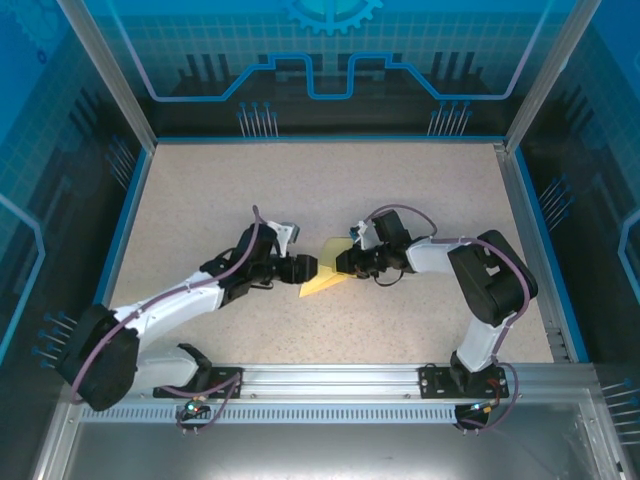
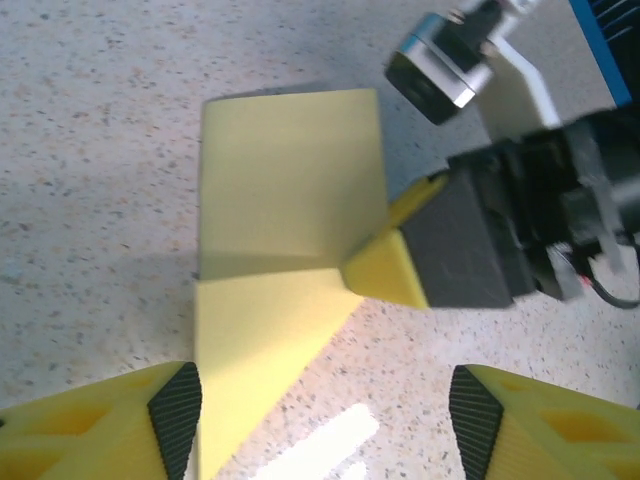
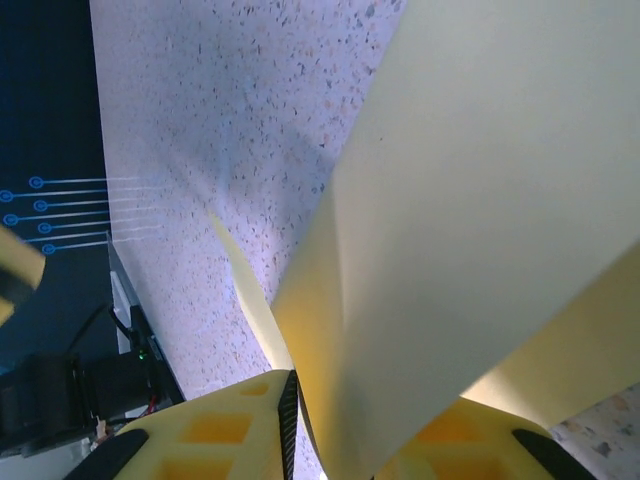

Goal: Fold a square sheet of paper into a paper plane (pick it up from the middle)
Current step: Fourth fold the wing at the center of the table.

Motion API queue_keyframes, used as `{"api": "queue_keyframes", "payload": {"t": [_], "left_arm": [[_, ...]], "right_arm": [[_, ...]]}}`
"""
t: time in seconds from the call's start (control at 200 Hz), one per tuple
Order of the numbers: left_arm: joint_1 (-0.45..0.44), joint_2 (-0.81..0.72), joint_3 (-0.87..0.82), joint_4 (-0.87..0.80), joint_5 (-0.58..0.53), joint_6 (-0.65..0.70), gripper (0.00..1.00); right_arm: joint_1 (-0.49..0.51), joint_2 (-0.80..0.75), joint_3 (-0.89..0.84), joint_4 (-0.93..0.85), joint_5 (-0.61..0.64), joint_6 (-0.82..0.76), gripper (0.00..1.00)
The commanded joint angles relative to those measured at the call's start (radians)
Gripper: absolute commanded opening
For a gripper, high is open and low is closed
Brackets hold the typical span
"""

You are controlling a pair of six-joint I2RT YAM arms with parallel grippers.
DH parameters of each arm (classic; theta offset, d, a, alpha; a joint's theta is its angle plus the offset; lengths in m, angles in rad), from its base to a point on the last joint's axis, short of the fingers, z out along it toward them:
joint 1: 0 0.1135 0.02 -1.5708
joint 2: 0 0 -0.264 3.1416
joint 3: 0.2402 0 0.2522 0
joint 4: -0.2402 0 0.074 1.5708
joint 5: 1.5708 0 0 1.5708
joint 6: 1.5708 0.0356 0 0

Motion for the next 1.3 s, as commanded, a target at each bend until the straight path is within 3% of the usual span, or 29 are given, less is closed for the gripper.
{"api": "queue_keyframes", "payload": {"t": [0.0, 0.335, 0.54, 0.715, 0.97, 1.296], "left_arm": [[-0.070, -0.002, -0.030, -0.014, -0.142, 0.080, 0.74], [-0.251, 0.200, 0.026, 0.093, -0.413, 0.270, 0.75], [-0.264, 0.270, -0.029, 0.342, -0.426, 0.391, 0.71], [-0.280, 0.345, -0.041, 0.431, -0.432, 0.475, 0.66], [-0.281, 0.362, -0.100, 0.517, -0.458, 0.463, 0.62], [-0.281, 0.429, -0.102, 0.601, -0.531, 0.438, 0.43]], "right_arm": [[0.015, -0.026, 0.029, -0.043, 0.014, 0.030, 0.25], [0.015, -0.023, 0.052, -0.077, -0.004, 0.122, 0.26], [0.006, -0.010, 0.055, -0.056, -0.035, 0.191, 0.27], [-0.005, -0.009, 0.035, 0.005, -0.061, 0.276, 0.27], [-0.029, -0.007, 0.017, 0.036, -0.081, 0.334, 0.27], [-0.041, 0.001, -0.006, 0.092, -0.111, 0.387, 0.27]]}}
